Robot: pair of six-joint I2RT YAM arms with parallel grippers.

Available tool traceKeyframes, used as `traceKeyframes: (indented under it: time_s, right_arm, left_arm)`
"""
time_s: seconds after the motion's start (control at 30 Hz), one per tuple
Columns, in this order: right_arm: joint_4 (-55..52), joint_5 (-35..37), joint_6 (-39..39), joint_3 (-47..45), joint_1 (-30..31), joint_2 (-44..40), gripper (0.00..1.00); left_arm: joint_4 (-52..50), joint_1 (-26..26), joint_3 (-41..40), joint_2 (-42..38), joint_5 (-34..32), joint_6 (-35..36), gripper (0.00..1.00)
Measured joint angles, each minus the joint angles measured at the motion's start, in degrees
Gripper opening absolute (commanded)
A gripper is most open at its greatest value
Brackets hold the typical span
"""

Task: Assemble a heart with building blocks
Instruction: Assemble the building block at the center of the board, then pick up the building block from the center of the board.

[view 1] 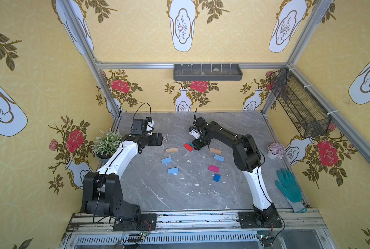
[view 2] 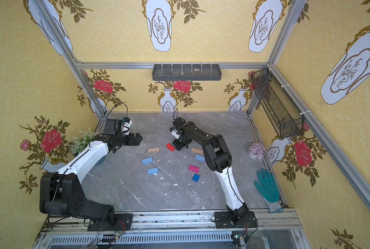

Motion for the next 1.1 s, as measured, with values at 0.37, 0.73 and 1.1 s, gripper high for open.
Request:
traceKeyframes:
  time_s: [0.37,0.73,1.1]
  right_arm:
    - [0.8,0.1,0.1,-0.4,0.0,0.0,0.85]
    - [2.6,0.3,0.3,-4.0,-0.6,-2.5,0.97]
    - [1.4,-0.5,0.6,-9.5,-1.8,-14.2,0.98]
  left_arm:
    - [0.0,0.0,0.0,0.0,0.0,-0.1,0.97]
    - [0.0,0.0,0.0,-0.3,0.0,-0.2,0.97]
    - [-2.4,-0.2,2.5,0.3,-0.3,0.9,0.87]
